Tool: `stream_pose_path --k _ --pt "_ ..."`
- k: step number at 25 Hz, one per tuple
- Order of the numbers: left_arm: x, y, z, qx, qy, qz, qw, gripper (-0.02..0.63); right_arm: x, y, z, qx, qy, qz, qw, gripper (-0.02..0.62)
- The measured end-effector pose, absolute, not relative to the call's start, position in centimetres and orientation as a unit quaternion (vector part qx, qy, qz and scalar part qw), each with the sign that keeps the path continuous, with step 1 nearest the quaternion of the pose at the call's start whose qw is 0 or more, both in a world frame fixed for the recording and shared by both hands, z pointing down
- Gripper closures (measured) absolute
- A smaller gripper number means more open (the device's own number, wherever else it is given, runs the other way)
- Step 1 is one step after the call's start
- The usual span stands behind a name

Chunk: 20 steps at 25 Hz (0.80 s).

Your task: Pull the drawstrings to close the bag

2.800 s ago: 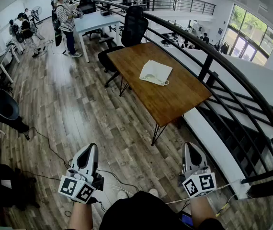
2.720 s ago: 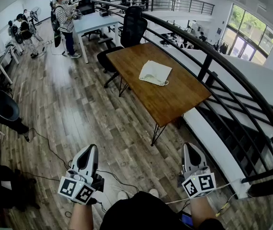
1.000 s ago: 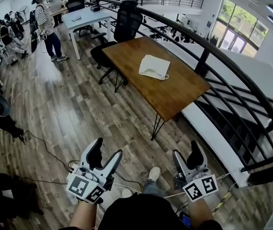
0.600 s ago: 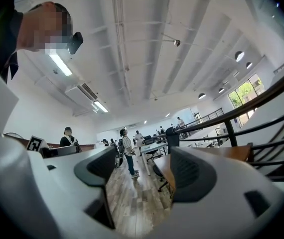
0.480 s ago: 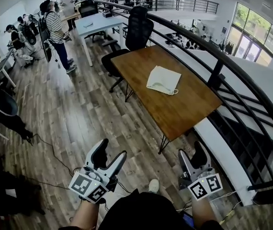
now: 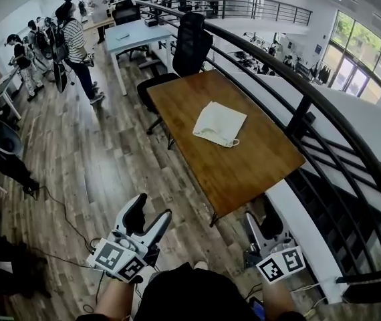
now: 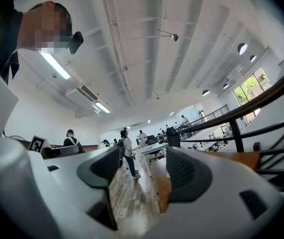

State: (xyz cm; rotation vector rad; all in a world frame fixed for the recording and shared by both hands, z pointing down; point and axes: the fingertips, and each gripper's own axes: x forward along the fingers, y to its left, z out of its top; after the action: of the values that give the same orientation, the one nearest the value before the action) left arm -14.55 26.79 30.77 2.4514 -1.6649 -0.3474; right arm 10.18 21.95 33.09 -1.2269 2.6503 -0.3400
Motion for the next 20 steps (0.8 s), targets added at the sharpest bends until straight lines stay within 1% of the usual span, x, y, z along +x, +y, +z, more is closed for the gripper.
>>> stream_pose_path --k 5,12,15,20 --pt "-10.6 26.2 31.2 0.822 -0.553 -0.108 0.083 0.287 14.3 21.6 33.2 -0.424 0.893 -0.119 0.094 0.316" --pt "-9.8 21.2 33.2 0.829 -0.543 -0.089 0.095 0.289 15.6 17.6 35.0 -0.445 0.881 -0.133 0.091 0.336" --pt "-9.3 19.9 33.1 0.835 -0.537 -0.082 0.090 0.309 16.4 16.7 35.1 -0.455 0.876 -0.135 0.088 0.344" --pt "-9.5 16.3 33.2 0.841 -0.528 -0.082 0.090 0.316 16.0 13.8 35.0 -0.462 0.873 -0.132 0.086 0.350"
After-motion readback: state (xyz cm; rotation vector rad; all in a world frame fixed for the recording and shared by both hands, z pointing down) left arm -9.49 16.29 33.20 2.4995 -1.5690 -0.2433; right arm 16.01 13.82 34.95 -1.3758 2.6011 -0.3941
